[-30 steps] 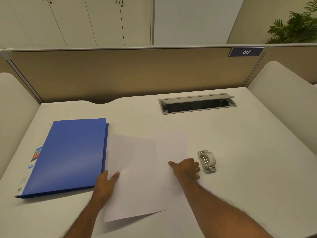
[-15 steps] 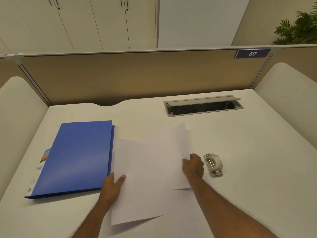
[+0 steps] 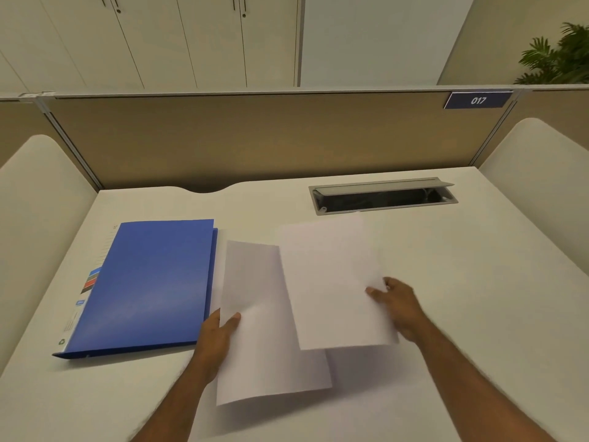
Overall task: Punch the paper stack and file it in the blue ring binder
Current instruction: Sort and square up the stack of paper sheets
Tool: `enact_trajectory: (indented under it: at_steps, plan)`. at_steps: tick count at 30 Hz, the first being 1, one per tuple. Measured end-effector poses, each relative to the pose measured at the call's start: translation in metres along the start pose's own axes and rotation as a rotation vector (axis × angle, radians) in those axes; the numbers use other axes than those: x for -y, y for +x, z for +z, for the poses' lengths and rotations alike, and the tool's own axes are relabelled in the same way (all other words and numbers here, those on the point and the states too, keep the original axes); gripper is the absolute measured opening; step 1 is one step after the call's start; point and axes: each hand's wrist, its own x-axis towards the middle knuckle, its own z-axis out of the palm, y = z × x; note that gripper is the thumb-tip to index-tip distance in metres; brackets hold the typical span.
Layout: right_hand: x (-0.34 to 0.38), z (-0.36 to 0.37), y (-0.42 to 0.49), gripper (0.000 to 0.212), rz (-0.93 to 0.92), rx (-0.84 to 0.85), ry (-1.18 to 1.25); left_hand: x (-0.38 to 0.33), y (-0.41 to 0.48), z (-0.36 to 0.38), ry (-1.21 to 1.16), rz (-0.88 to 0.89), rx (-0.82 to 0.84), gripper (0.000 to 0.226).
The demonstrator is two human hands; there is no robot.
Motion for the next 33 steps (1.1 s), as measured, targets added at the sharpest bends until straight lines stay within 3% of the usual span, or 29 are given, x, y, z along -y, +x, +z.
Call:
enact_trajectory:
  at_steps: [6,10,12,16,19,22,25,27,33]
  plan:
    - [-0.029,0.050,-0.020,0.020,0.060,0.199,0.086,-0.010,-0.009,0.007,-0.084,-0.036,0.045,0.056]
    - [-0.033,0.068,-0.024,0.040,0.090,0.245,0.108,-0.012,-0.014,0.011,-0.103,-0.014,0.090,0.024]
    - [-0.033,0.076,-0.027,0.049,0.063,0.230,0.057,-0.012,-0.016,0.012,-0.155,-0.041,0.079,0.023]
    - [-0.032,0.087,-0.033,0.044,-0.032,0.214,-0.056,0.000,-0.008,0.007,-0.279,-0.179,0.098,0.058]
    - [-0.034,0.090,-0.038,0.035,-0.067,0.212,-0.087,0.002,-0.013,0.011,-0.170,-0.077,0.137,0.038]
    - [-0.037,0.087,-0.039,0.029,-0.075,0.126,-0.149,0.008,-0.016,0.012,-0.066,-0.033,0.108,0.049]
    - [-0.044,0.062,-0.034,0.033,-0.114,-0.209,-0.361,0.020,-0.007,0.006,-0.041,-0.039,0.040,0.060]
    - [-0.052,0.039,-0.034,0.038,-0.052,-0.352,-0.550,0.025,-0.001,0.000,-0.044,-0.048,0.010,0.055]
    - [-0.080,0.013,-0.062,0.081,0.089,-0.432,-0.966,0.032,0.002,-0.005,-0.012,-0.023,0.004,0.047]
